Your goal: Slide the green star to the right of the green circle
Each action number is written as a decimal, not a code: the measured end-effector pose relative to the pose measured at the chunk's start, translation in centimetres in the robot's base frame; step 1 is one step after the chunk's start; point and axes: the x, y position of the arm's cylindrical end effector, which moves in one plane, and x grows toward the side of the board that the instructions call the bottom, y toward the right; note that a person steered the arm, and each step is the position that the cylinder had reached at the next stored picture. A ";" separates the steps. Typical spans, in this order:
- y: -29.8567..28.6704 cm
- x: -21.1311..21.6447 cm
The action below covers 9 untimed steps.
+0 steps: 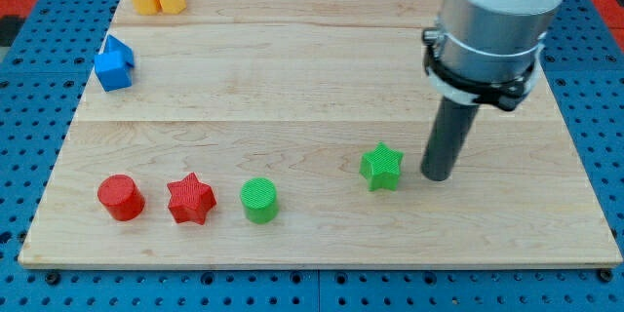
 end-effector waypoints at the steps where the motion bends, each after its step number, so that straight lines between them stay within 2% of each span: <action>1: 2.4 -2.0; 3: 2.8 -3.4; 4: 2.7 -1.6; 5: -4.1 -1.5; 6: -4.6 -1.6; 7: -7.6 -0.7; 9: -9.0 -2.3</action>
